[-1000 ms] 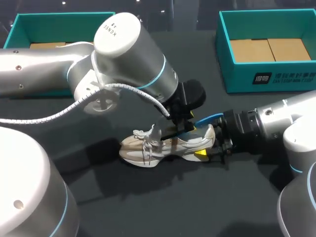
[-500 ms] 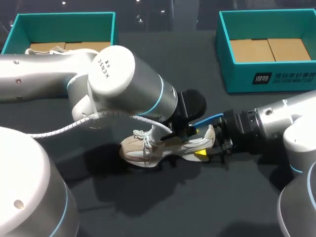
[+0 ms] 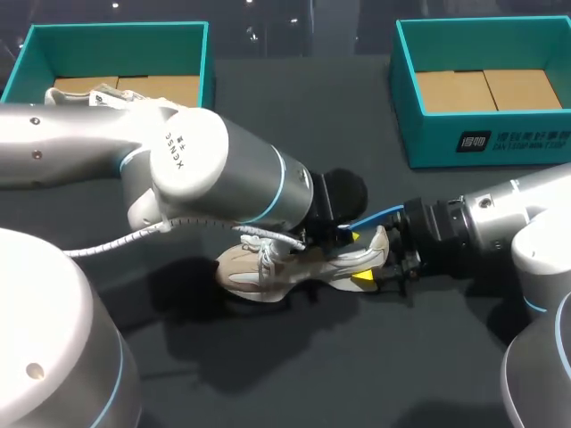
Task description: Take the shoe out of the shoebox, open the shoe tongue, remove and reinsert the insole, then place the shoe into the shoebox
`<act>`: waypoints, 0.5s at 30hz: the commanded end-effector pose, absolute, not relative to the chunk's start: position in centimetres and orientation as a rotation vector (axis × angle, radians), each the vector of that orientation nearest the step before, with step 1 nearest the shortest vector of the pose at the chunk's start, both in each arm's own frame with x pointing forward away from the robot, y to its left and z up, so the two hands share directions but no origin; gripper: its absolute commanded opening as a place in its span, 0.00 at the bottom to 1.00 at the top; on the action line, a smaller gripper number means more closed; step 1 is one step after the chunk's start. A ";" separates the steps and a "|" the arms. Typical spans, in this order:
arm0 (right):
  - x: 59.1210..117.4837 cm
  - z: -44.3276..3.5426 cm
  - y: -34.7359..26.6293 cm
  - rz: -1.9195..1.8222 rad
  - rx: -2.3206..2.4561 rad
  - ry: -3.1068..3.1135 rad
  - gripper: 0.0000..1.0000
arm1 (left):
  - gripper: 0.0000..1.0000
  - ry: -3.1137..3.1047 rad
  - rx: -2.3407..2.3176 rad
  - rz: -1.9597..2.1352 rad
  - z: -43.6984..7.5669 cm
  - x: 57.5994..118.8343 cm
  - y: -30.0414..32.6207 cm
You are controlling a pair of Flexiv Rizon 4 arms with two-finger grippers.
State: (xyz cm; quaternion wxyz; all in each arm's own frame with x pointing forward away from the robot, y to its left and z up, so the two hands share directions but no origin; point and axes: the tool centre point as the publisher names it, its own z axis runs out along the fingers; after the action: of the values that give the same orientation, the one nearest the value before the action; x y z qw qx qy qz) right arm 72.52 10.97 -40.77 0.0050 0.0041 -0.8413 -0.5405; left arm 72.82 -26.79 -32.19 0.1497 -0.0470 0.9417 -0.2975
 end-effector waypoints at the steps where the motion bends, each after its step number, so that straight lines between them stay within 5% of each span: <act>1: 72.5 -40.9 11.1 -1.687 0.012 -2.638 0.00 | 0.36 2.710 -0.122 -0.881 -32.8 73.2 -26.6; 15: 72.5 -40.9 11.1 -1.687 0.012 -2.638 0.00 | 0.32 2.697 -0.085 -0.911 -34.2 73.3 -27.5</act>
State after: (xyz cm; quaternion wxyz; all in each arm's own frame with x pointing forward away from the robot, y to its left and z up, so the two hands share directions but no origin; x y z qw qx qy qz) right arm 72.52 10.97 -40.77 0.0050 0.0041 -0.8413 -0.5405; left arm 72.96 -27.12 -33.70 0.1503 -0.0321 0.9369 -0.3140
